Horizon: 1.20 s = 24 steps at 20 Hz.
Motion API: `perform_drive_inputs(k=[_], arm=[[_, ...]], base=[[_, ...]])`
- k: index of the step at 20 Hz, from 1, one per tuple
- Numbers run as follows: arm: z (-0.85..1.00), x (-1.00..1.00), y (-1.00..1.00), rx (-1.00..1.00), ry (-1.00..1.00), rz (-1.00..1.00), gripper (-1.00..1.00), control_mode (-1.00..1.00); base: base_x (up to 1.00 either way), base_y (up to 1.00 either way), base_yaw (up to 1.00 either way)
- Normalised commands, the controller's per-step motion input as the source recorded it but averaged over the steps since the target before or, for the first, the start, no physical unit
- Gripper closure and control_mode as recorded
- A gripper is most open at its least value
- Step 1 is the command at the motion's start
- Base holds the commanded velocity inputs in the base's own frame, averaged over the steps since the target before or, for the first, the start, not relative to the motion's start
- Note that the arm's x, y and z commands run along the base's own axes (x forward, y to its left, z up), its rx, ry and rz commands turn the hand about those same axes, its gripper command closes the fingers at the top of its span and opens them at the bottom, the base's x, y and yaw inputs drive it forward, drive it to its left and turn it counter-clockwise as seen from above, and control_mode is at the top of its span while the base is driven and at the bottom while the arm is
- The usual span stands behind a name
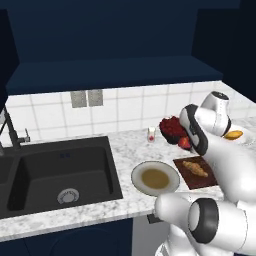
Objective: From the different types of pastries on the counter, select a croissant and place it on the cutting board. Then retrieve a jar of jam from the cabinet and place it alongside the croissant on the cutting board.
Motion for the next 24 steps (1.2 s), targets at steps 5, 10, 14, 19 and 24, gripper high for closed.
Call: perform_drive_inputs(k=[5,10,14,19,24], arm=[[-0.35,0.08,-0.31,0.01,0.05,0.4,1.0,-1.0],[-0.4,0.07,-0.49,0.05,0.0,0.36,1.0,-1.0],[-0.36,0.37,0.03,0.05,0.01,0.16,1.0,-1.0],[-0.18,0.36,-0.15,0.11,0.08,0.02,1.0,-1.0],[-0.01,0.0,-0.54,0.12,0.04,0.0,1.0,-1.0]], base=[[0.0,0.0,0.0],[0.0,0.0,0.0],[0.0,0.0,0.0],[0.0,0.0,0.0],[0.0,0.0,0.0]])
